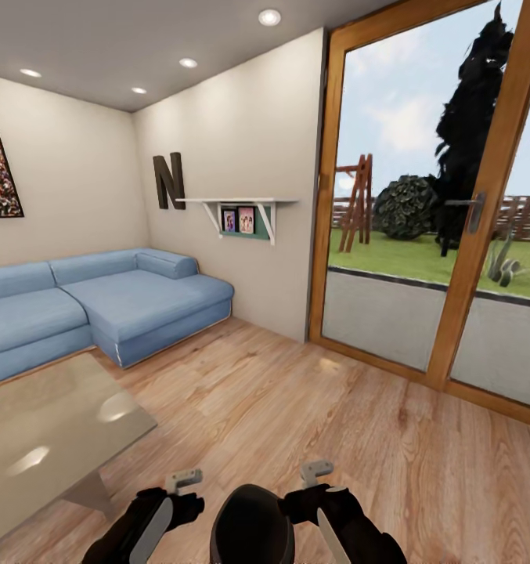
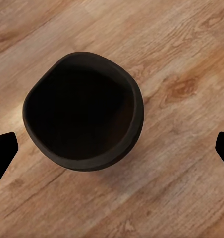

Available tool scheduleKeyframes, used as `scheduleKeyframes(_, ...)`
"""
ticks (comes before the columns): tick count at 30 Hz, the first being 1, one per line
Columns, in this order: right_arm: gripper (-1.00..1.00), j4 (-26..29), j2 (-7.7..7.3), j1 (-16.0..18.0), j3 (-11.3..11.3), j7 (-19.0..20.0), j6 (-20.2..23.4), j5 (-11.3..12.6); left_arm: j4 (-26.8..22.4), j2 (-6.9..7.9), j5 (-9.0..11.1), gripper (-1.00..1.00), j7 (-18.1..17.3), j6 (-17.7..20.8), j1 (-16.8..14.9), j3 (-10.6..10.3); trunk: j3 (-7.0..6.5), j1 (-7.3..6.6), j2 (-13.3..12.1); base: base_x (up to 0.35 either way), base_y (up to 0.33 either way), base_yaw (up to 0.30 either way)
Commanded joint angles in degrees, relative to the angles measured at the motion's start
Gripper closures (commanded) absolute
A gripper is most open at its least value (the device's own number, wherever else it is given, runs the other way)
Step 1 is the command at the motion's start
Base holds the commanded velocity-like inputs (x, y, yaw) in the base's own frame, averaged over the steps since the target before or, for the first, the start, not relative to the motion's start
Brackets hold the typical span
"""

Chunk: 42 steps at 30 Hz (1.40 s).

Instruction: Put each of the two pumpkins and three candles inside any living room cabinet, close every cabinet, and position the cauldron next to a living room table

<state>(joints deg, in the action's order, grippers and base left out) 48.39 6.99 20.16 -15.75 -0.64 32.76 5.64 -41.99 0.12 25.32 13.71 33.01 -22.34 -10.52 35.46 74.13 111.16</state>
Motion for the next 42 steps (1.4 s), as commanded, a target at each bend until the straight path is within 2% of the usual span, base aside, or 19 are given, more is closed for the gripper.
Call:
scheduleKeyframes(1,-1.0,0.1,-0.03,0.0,0.0,-0.2,0.3,0.5,1.3,-0.18,0.5,-1.0,0.5,-1.0,-0.7,-0.2,0.25,0.22,0.4,0.0,0.0,0.0)
scheduleKeyframes(8,-1.0,-0.2,0.08,0.2,0.6,-0.4,0.3,1.4,4.7,-0.72,0.4,-1.0,0.5,-2.9,-1.7,-0.4,1.51,1.76,3.3,0.0,0.0,0.0)
scheduleKeyframes(10,-1.0,-0.6,0.1,0.5,0.8,-0.6,0.3,2.8,6.4,-1.34,0.4,-1.0,0.5,-3.3,-1.7,-1.4,1.86,2.2,4.1,0.0,0.0,0.0)
scheduleKeyframes(13,-1.0,-1.3,0.12,0.9,0.9,-0.9,0.3,4.8,9.5,-2.43,0.4,-1.0,0.5,-5.4,-1.7,-4.3,2.4,2.86,5.3,0.0,0.0,0.0)
scheduleKeyframes(17,-1.0,-1.8,0.12,1.0,1.0,-1.0,0.3,5.7,11.7,-2.85,0.3,-1.0,0.5,-7.1,-1.9,-6.0,3.12,3.73,6.9,0.0,0.0,0.0)
scheduleKeyframes(30,-1.0,-2.0,0.11,1.1,0.6,-0.9,-0.2,6.0,12.5,-2.93,0.3,-1.0,0.5,-9.7,-1.9,-6.6,5.46,6.59,12.1,0.0,0.0,0.0)
scheduleKeyframes(42,-1.0,-1.9,0.04,1.1,0.6,-0.9,-0.2,6.0,12.5,-2.9,0.3,-1.0,0.5,-9.8,-1.9,-6.6,7.61,9.22,16.9,0.0,0.0,0.0)
